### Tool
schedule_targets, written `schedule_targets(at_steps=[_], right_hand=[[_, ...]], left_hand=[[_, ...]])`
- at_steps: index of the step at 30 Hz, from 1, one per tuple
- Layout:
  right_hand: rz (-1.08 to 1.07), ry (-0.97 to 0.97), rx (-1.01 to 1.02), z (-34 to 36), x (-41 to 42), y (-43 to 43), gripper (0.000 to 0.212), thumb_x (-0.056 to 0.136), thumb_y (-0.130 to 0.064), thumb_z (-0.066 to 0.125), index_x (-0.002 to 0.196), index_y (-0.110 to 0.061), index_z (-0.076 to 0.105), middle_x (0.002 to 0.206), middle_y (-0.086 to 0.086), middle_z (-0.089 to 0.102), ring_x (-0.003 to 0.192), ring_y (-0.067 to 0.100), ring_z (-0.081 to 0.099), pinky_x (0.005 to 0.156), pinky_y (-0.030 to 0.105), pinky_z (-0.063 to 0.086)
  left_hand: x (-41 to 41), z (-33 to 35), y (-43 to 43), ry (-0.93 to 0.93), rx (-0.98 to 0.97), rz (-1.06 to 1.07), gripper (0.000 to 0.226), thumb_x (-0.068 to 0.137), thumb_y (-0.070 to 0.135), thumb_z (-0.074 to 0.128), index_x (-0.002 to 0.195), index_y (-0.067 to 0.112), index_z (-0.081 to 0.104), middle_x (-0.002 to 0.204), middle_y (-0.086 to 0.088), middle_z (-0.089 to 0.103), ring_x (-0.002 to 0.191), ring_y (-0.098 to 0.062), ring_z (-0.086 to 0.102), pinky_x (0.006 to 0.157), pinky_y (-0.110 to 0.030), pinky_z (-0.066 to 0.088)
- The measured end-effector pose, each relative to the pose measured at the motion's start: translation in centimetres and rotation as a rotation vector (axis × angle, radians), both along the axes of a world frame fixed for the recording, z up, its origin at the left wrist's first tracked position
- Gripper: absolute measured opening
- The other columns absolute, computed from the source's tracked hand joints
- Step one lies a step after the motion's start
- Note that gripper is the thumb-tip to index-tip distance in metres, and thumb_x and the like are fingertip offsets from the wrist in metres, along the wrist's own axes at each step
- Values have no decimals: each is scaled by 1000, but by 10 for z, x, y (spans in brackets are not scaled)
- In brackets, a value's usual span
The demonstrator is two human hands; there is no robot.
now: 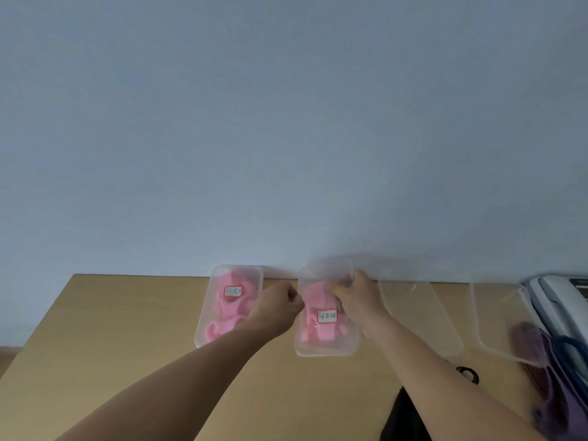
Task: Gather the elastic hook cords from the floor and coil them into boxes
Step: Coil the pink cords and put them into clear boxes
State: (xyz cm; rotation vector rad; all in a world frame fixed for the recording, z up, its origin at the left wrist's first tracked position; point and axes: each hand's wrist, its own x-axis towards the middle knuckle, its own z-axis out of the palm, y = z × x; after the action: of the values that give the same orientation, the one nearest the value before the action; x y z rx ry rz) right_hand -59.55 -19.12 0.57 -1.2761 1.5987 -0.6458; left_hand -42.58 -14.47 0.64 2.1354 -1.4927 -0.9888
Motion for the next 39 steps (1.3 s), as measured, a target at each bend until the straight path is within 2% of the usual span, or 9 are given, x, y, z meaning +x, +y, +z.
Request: schedule_targets(at_steps=[8, 14, 16, 19, 22, 26, 29, 32, 39], right_hand=[[24, 27, 49, -32, -3, -23, 27, 80, -34, 69, 93, -13, 57, 90, 4, 68, 85, 24, 67, 80, 47, 56], [71, 353, -29, -32, -12, -28, 44, 73, -61, 69, 85, -23, 49, 79, -11, 61, 73, 15, 60, 57, 31, 42], [66, 429, -53, -33, -15, -27, 55, 70, -69, 67, 90, -20, 49, 82, -8, 62, 78, 21, 61, 59, 31, 40], [35, 430, -49, -36, -17, -26, 63, 70, -70, 68, 95, -18, 45, 86, -5, 60, 79, 24, 58, 60, 32, 39], [35, 398, -42, -37, -17, -28, 64, 70, -67, 71, 96, -16, 43, 85, -4, 58, 77, 23, 56, 60, 32, 40], [28, 396, -55, -38, -17, -28, 63, 70, -64, 73, 97, -16, 44, 87, -3, 59, 76, 24, 56, 58, 32, 39], [20, 417, -74, -39, -15, -27, 60, 72, -61, 74, 99, -15, 46, 93, 0, 61, 83, 27, 61, 59, 31, 38], [21, 432, -90, -41, -15, -26, 51, 78, -54, 71, 97, -14, 47, 94, 2, 60, 86, 28, 62, 61, 31, 40], [65, 467, -105, -48, -21, -27, 42, 83, -57, 62, 94, -18, 50, 89, -2, 59, 77, 21, 60, 55, 28, 37]], left_hand=[[-11, -22, -20, -104, 29, 57, 13, 91, 25, 54, 82, 16, 57, 80, 2, 65, 74, -20, 60, 61, -33, 46], [-12, -29, -24, 96, 49, 158, 9, 88, 13, 53, 84, 9, 60, 86, -10, 69, 82, -31, 68, 75, -46, 57], [-12, -31, -25, 157, 74, 193, 9, 87, 12, 53, 83, 8, 60, 85, -12, 70, 75, -29, 68, 68, -41, 58], [-11, -31, -27, 195, 112, 205, 9, 87, 11, 52, 85, 7, 60, 84, -12, 70, 63, -20, 64, 55, -31, 49], [-14, -29, -28, 128, 116, 178, 12, 88, 15, 54, 97, 8, 60, 95, -11, 67, 77, -21, 61, 69, -40, 53], [-32, -31, -22, -349, -128, -74, 59, 91, 25, 51, 146, 14, 34, 141, -5, 40, 129, -24, 39, 108, -34, 32], [-53, -37, -22, -486, -238, -295, 65, 101, 32, 33, 156, 6, 12, 163, -11, 12, 151, -26, 5, 123, -36, 4], [-61, -49, -22, -522, -173, -381, 62, 105, 36, 15, 156, 2, -1, 165, -14, -11, 151, -27, -17, 121, -37, -11], [-60, -60, -18, -590, -180, -442, 78, 93, 50, -7, 155, 3, -2, 163, -14, -16, 148, -28, -24, 116, -38, -22]])
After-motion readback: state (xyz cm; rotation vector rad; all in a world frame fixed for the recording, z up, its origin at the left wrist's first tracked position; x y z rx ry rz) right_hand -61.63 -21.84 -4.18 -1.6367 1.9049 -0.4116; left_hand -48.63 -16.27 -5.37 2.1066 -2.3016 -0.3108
